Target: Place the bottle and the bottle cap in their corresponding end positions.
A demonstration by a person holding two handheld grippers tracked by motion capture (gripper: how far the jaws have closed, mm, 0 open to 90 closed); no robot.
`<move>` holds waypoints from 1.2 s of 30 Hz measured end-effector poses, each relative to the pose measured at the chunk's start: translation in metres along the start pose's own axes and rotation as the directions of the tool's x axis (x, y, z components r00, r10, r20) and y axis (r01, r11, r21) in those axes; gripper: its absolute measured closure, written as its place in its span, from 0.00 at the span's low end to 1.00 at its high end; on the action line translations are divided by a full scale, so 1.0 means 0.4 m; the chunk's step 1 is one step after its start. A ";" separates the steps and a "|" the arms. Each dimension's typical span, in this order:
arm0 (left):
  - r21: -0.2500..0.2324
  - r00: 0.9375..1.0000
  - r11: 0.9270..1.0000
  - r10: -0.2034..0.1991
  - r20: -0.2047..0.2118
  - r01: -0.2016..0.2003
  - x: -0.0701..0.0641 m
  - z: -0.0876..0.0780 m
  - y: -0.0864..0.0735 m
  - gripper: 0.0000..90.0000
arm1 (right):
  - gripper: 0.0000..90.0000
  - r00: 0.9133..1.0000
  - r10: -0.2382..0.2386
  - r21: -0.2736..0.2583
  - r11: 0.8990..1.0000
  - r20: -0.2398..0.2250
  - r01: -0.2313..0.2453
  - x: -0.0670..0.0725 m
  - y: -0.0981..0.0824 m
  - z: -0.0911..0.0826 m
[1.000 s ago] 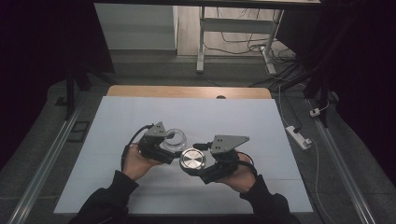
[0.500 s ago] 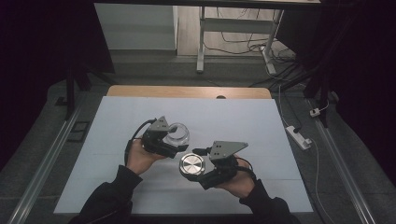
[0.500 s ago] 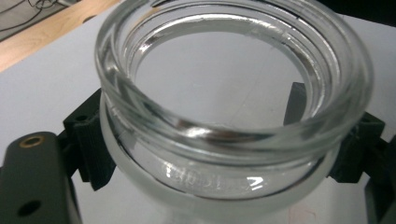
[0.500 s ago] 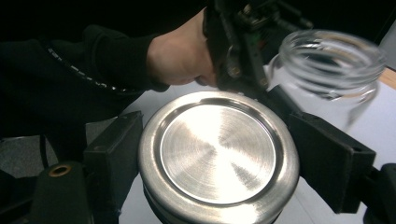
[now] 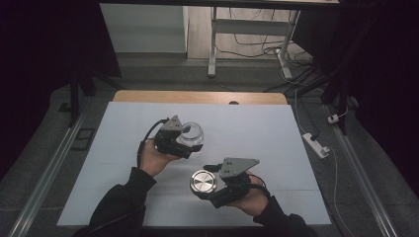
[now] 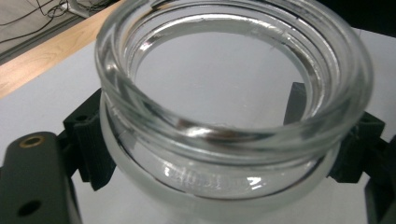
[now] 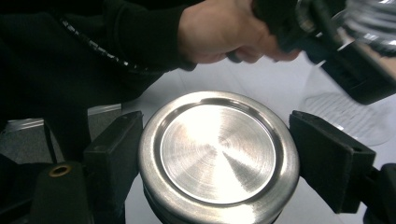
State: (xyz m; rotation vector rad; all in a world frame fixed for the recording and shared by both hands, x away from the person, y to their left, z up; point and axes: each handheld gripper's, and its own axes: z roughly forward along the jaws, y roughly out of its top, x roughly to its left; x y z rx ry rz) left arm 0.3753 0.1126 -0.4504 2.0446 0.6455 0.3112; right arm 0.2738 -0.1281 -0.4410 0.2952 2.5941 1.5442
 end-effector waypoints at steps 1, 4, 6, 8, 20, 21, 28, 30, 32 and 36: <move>0.001 1.000 1.000 -0.001 0.001 0.001 0.002 0.004 0.002 0.17 | 0.22 1.000 0.000 0.004 1.000 0.000 0.000 0.001 -0.003 0.001; 0.002 1.000 1.000 0.004 -0.001 -0.004 0.008 0.016 0.009 0.17 | 0.22 1.000 0.003 0.010 1.000 0.002 -0.003 0.005 -0.015 0.006; 0.005 1.000 1.000 0.008 -0.006 -0.008 0.012 0.026 0.013 0.17 | 0.22 1.000 0.003 0.012 1.000 0.000 -0.003 0.007 -0.022 0.009; 0.003 1.000 1.000 0.007 -0.006 -0.007 0.016 0.036 0.017 0.17 | 0.22 1.000 -0.001 0.019 1.000 0.009 0.001 0.009 -0.029 0.013; 0.006 1.000 1.000 0.008 -0.013 -0.008 0.044 0.087 0.020 0.17 | 0.22 0.999 0.021 0.043 0.999 0.037 -0.022 0.000 -0.076 0.043; 0.004 1.000 1.000 0.006 -0.017 -0.006 0.046 0.091 0.019 0.17 | 0.22 0.999 0.018 0.049 0.999 0.038 -0.020 -0.001 -0.078 0.046; 0.011 1.000 1.000 0.001 -0.031 -0.001 0.054 0.122 0.015 0.17 | 0.22 0.999 0.021 0.062 0.998 0.047 -0.024 -0.008 -0.098 0.065; 0.009 1.000 1.000 -0.001 -0.031 0.001 0.055 0.131 0.015 0.17 | 0.22 0.999 0.022 0.064 0.998 0.047 -0.025 -0.011 -0.104 0.070; 0.004 1.000 1.000 -0.001 -0.027 0.001 0.055 0.139 0.014 0.17 | 0.22 0.999 0.027 0.065 0.997 0.047 -0.030 -0.014 -0.111 0.074; 0.007 1.000 1.000 0.002 -0.031 -0.002 0.054 0.154 0.011 0.17 | 0.22 0.998 0.035 0.070 0.997 0.049 -0.038 -0.021 -0.124 0.086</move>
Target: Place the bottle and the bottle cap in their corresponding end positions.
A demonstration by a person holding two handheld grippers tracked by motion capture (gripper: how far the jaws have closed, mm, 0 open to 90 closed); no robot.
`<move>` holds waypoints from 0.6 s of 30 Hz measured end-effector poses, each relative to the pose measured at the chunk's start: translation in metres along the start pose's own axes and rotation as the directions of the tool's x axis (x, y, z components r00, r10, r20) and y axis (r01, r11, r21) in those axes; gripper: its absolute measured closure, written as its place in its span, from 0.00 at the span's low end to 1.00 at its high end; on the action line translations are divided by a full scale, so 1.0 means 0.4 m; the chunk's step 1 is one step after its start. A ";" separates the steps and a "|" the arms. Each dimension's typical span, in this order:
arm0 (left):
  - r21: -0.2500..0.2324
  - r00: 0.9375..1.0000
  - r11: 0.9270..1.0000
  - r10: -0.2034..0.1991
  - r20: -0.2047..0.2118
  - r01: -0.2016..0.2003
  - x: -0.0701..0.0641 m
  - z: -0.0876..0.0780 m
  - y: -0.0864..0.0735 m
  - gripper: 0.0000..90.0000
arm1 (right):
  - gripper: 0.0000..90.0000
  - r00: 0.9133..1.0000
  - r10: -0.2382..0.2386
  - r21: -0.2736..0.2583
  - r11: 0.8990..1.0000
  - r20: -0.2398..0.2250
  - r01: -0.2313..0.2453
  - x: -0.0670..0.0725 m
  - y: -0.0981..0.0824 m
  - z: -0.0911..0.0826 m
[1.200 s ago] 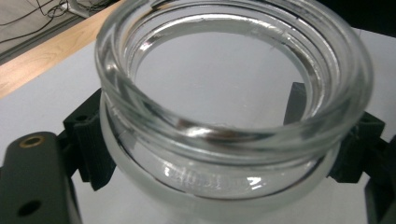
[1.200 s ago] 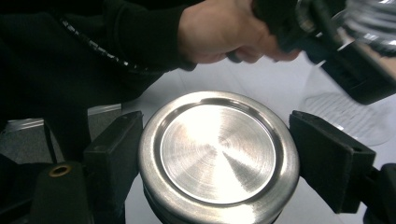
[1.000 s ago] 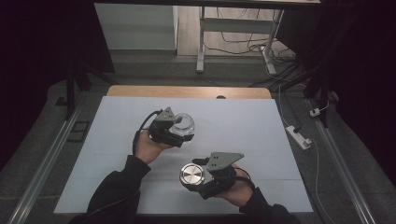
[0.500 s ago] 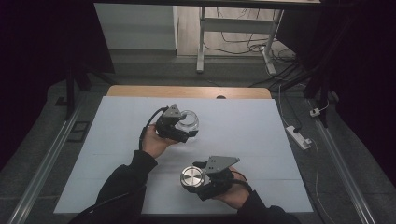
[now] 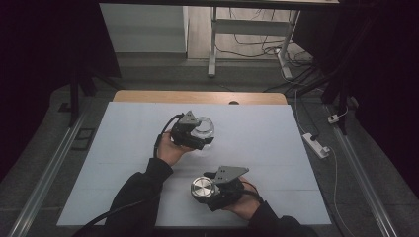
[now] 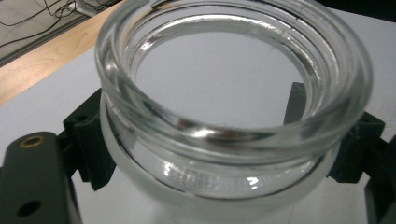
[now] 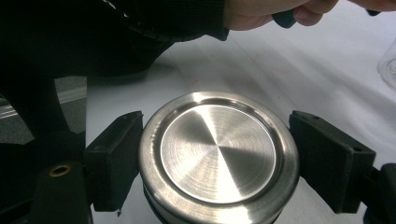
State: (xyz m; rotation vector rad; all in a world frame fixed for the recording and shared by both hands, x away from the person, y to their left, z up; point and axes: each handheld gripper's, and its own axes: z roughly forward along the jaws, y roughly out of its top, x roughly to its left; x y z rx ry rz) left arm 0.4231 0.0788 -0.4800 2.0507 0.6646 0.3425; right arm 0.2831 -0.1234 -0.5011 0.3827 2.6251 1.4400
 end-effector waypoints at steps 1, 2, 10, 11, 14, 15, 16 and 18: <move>0.002 1.000 1.000 -0.001 -0.003 0.001 0.001 0.003 -0.001 0.17 | 0.22 1.000 0.003 0.002 1.000 0.001 -0.003 -0.001 -0.003 0.003; 0.005 1.000 1.000 -0.001 -0.005 0.002 0.002 0.007 -0.003 0.17 | 0.22 1.000 0.004 0.003 1.000 0.002 -0.004 -0.002 -0.005 0.007; 0.018 0.999 1.000 -0.020 -0.029 0.020 0.018 0.024 -0.020 0.17 | 0.22 1.000 0.025 0.022 0.999 -0.003 -0.025 -0.016 -0.022 0.034; 0.018 0.999 1.000 -0.023 -0.028 0.023 0.020 0.025 -0.022 0.17 | 0.22 1.000 0.024 0.027 0.999 -0.003 -0.024 -0.016 -0.023 0.037; 0.020 0.999 0.999 -0.028 -0.034 0.028 0.026 0.027 -0.029 0.17 | 0.22 1.000 0.022 0.036 0.999 -0.007 -0.021 -0.015 -0.025 0.047; 0.021 0.999 0.999 -0.028 -0.035 0.029 0.029 0.028 -0.031 0.17 | 0.22 1.000 0.019 0.040 0.999 -0.007 -0.019 -0.016 -0.026 0.050; 0.023 0.999 0.999 -0.031 -0.038 0.032 0.031 0.029 -0.033 0.17 | 0.22 1.000 0.019 0.043 0.999 -0.008 -0.019 -0.016 -0.027 0.053; 0.025 0.999 0.999 -0.033 -0.043 0.034 0.033 0.030 -0.037 0.17 | 0.22 1.000 0.020 0.046 0.999 -0.010 -0.020 -0.017 -0.029 0.061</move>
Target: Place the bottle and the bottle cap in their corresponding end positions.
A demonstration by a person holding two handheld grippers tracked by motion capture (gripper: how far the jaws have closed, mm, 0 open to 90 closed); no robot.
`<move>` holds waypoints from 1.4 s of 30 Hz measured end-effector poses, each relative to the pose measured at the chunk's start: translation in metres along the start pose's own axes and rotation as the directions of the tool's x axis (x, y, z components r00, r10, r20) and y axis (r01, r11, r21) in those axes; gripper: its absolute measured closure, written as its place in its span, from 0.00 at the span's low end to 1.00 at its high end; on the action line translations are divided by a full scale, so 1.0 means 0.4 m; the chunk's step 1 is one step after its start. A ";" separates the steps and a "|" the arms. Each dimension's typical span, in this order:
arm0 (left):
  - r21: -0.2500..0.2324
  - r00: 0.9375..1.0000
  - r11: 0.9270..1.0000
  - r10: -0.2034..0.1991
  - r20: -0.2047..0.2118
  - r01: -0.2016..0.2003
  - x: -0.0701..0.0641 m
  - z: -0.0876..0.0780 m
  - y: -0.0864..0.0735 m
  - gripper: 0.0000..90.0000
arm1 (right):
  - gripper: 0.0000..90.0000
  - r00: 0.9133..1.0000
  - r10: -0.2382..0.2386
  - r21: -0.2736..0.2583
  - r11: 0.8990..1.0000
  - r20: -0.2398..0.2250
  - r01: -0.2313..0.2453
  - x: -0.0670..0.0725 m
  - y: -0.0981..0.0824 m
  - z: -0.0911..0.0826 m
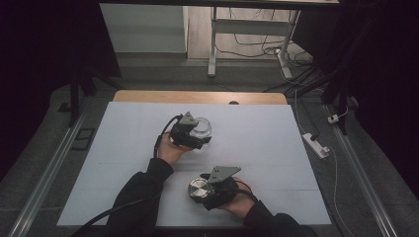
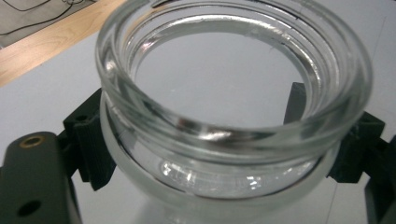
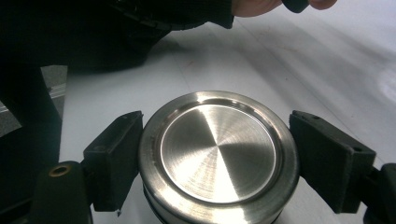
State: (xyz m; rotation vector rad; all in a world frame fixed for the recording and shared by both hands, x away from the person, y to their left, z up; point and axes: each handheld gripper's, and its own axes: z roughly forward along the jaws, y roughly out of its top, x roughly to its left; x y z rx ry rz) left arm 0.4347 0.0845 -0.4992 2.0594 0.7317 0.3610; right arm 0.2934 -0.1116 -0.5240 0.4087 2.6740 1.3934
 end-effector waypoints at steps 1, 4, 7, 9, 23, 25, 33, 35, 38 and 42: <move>0.000 1.000 1.000 -0.002 -0.001 0.002 0.002 0.000 -0.002 0.17 | 0.22 1.000 0.003 0.003 1.000 -0.001 -0.003 0.000 -0.001 0.004; 0.003 1.000 1.000 -0.005 -0.008 0.005 0.003 0.002 -0.008 0.17 | 0.22 1.000 0.000 0.017 1.000 -0.003 0.000 -0.001 -0.003 0.017; 0.009 1.000 1.000 -0.009 -0.013 0.009 0.005 0.005 -0.012 0.17 | 0.22 1.000 -0.003 0.031 1.000 -0.001 0.003 -0.002 -0.003 0.026; 0.016 1.000 1.000 -0.010 -0.016 0.010 0.006 0.007 -0.016 0.17 | 0.22 1.000 -0.004 0.040 0.999 0.000 0.004 -0.004 -0.005 0.031; 0.028 0.999 0.999 -0.030 -0.018 0.031 0.011 0.023 -0.036 0.17 | 0.22 1.000 0.006 0.093 0.996 0.017 -0.007 -0.012 -0.008 0.050; 0.032 0.999 0.999 -0.030 -0.020 0.031 0.010 0.027 -0.039 0.17 | 0.21 1.000 0.006 0.096 0.995 0.016 -0.008 -0.012 -0.008 0.050; 0.037 1.000 0.999 -0.024 -0.014 0.024 0.012 0.023 -0.044 0.17 | 0.19 1.000 0.020 0.114 0.993 0.016 -0.022 -0.012 -0.008 0.052; 0.042 1.000 0.999 -0.026 -0.017 0.027 0.011 0.023 -0.043 0.16 | 0.18 1.000 0.020 0.118 0.993 0.015 -0.022 -0.013 -0.008 0.053; 0.054 0.999 0.998 -0.029 -0.022 0.030 0.009 0.022 -0.041 0.16 | 0.15 1.000 0.011 0.121 0.993 0.014 -0.013 -0.010 -0.008 0.053; 0.058 0.999 0.998 -0.037 -0.016 0.038 0.009 0.016 -0.040 0.13 | 0.12 1.000 0.017 0.122 0.992 0.005 -0.018 -0.006 -0.007 0.053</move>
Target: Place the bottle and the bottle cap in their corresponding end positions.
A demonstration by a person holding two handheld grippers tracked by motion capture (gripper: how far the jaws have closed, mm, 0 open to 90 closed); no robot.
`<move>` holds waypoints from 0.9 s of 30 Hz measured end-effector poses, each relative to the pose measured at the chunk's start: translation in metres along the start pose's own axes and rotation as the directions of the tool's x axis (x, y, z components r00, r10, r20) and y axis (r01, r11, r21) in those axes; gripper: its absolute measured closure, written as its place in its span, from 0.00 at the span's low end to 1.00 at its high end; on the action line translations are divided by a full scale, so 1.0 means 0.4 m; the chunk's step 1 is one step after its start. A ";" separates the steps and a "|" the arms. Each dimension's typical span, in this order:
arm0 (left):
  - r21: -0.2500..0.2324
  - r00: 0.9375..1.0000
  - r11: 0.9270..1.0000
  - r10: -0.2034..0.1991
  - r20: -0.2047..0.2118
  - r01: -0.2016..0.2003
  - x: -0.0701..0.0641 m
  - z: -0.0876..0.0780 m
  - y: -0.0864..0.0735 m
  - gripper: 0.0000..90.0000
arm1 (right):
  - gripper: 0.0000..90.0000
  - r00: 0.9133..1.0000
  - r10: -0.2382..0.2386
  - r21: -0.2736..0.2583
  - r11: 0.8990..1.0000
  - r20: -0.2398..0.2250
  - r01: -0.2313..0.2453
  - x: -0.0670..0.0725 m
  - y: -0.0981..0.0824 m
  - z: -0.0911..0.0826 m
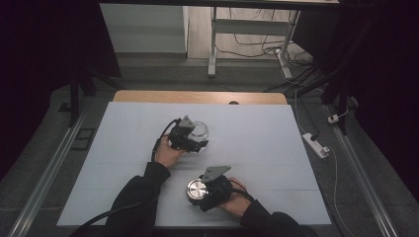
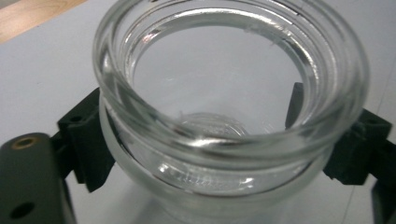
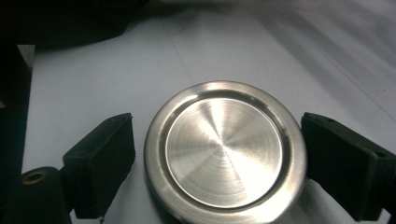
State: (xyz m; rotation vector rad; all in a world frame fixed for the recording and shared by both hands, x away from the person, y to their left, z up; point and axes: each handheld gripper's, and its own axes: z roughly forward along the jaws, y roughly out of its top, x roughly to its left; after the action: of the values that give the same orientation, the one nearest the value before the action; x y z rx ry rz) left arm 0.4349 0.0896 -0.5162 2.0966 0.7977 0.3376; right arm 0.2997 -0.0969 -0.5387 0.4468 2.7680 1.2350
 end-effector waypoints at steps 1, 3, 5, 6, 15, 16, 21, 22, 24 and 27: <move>0.003 1.000 1.000 0.002 0.001 -0.002 0.000 -0.002 -0.001 0.12 | 0.11 1.000 0.001 0.000 1.000 -0.001 -0.001 0.001 0.000 0.000; 0.020 1.000 1.000 0.000 0.015 0.000 0.004 -0.002 -0.003 0.08 | 0.10 1.000 0.004 0.001 1.000 -0.001 -0.004 0.002 0.001 0.000; 0.032 1.000 0.999 -0.006 0.025 0.005 0.007 -0.002 -0.006 0.04 | 0.09 1.000 0.011 0.001 1.000 -0.004 -0.011 0.002 0.003 -0.001; 0.035 1.000 0.999 -0.001 0.024 0.001 0.008 -0.004 -0.007 0.04 | 0.09 1.000 0.009 0.000 1.000 -0.002 -0.009 0.002 0.003 -0.001; 0.032 0.998 0.999 -0.032 0.053 0.030 0.015 -0.033 -0.022 0.00 | 0.05 1.000 0.025 -0.009 1.000 0.001 -0.025 0.006 0.007 -0.011; 0.028 0.998 0.999 -0.038 0.058 0.037 0.016 -0.037 -0.024 0.00 | 0.05 1.000 0.027 -0.010 1.000 0.001 -0.027 0.006 0.008 -0.011; 0.031 0.996 0.998 -0.059 0.070 0.057 0.016 -0.053 -0.033 0.00 | 0.01 0.999 0.042 -0.002 0.999 0.005 -0.042 0.008 0.009 -0.011; 0.033 0.996 0.998 -0.056 0.071 0.054 0.015 -0.055 -0.036 0.00 | 0.01 0.999 0.044 -0.003 0.999 0.006 -0.044 0.008 0.009 -0.011; 0.040 0.996 0.998 -0.053 0.070 0.050 0.011 -0.058 -0.041 0.00 | 0.01 0.999 0.046 -0.004 0.999 0.006 -0.046 0.008 0.010 -0.013; 0.057 0.996 0.998 -0.042 0.074 0.038 0.004 -0.062 -0.049 0.00 | 0.01 0.998 0.055 -0.009 0.998 0.005 -0.055 0.006 0.010 -0.016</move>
State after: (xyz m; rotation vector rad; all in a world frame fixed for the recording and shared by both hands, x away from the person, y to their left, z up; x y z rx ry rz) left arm 0.4156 0.1147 -0.5168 2.1284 0.8116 0.2160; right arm 0.2972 -0.0981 -0.5313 0.5286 2.7622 1.2557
